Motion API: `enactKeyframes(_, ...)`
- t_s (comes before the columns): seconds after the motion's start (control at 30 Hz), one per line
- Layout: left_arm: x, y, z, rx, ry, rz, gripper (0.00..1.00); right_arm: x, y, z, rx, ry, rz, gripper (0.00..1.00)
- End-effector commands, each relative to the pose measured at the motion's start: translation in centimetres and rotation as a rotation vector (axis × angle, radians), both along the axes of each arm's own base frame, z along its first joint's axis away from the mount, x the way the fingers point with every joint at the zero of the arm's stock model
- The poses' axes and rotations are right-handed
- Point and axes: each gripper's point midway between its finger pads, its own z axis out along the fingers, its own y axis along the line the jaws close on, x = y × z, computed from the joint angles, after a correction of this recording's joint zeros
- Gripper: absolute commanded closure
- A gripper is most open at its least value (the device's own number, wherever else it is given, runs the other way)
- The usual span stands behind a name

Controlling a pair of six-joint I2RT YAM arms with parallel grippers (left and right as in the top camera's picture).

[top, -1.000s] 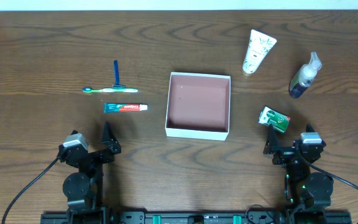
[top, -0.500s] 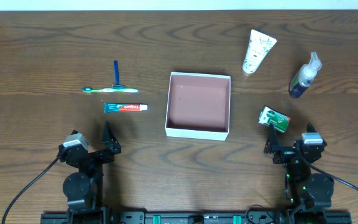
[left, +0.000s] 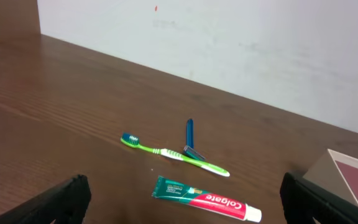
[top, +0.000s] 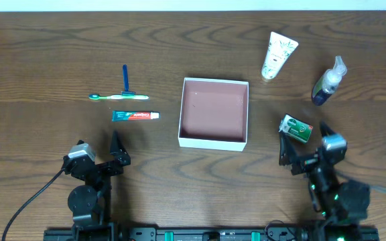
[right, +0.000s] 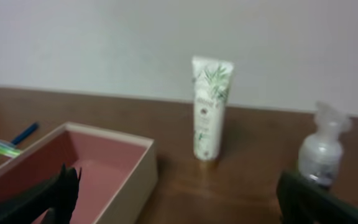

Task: Pack container
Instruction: 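Reach the right gripper to the white Pantene tube and grasp it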

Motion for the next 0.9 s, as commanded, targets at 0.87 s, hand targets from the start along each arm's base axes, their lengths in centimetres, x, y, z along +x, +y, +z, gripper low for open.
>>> enactKeyframes(0.87,-0.1,0.2,-1.8,0.007,0.055,0.009,0.02,19.0,-0.7,7.4,-0.333,0.476,0.196,0.01)
